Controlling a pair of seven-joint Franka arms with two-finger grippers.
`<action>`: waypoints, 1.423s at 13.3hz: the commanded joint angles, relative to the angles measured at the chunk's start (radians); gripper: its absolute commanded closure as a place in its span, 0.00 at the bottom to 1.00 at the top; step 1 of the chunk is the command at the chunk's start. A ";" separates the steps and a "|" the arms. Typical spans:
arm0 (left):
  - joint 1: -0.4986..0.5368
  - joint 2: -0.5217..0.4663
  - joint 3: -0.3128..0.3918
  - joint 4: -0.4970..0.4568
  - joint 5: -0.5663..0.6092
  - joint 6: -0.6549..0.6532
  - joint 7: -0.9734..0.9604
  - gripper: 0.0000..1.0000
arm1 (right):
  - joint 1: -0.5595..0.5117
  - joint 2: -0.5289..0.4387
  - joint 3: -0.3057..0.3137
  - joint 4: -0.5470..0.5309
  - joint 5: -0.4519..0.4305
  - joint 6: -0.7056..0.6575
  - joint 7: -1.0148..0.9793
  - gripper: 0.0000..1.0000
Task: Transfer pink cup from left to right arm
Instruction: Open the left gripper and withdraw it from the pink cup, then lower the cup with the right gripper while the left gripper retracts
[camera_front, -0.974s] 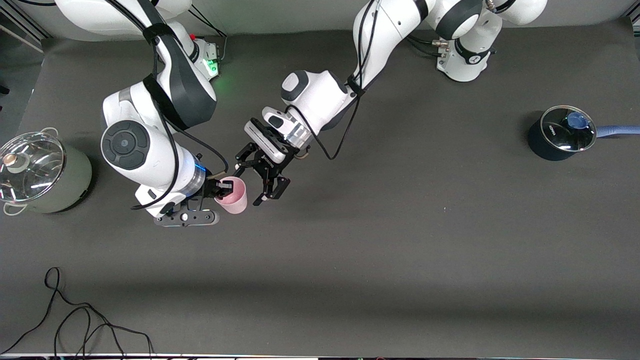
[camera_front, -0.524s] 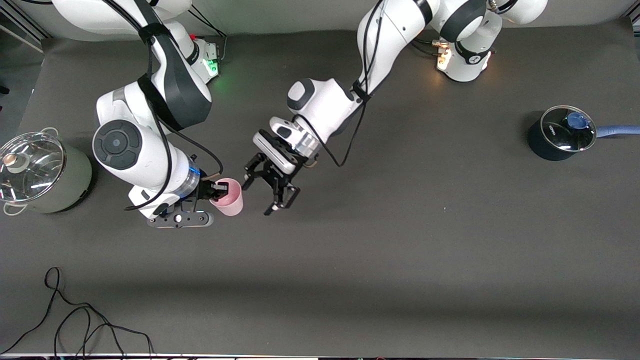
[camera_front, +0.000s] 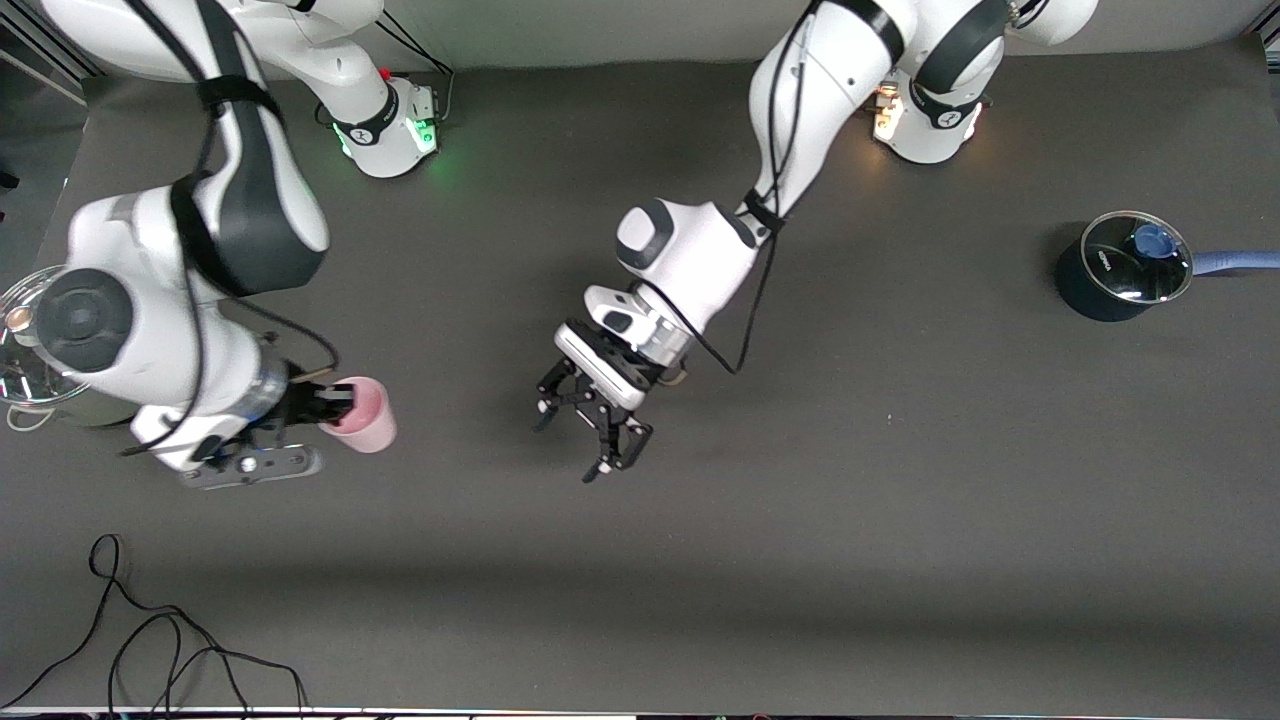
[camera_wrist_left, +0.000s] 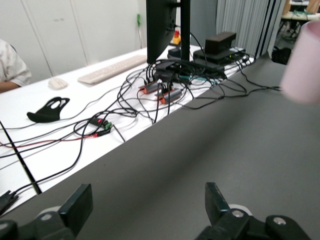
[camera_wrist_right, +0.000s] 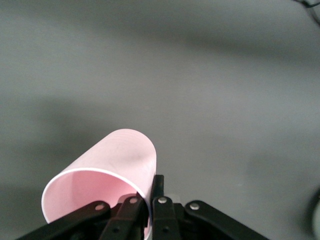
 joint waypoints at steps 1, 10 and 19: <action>0.127 -0.112 -0.003 -0.087 0.079 -0.222 0.001 0.00 | -0.015 -0.032 -0.102 -0.020 0.048 -0.020 -0.199 1.00; 0.552 -0.229 -0.005 -0.028 0.338 -0.908 0.000 0.00 | -0.256 0.107 -0.175 -0.013 0.183 -0.004 -0.513 1.00; 0.927 -0.286 0.003 0.051 0.537 -1.388 0.012 0.00 | -0.297 0.367 -0.175 0.012 0.214 0.208 -0.482 1.00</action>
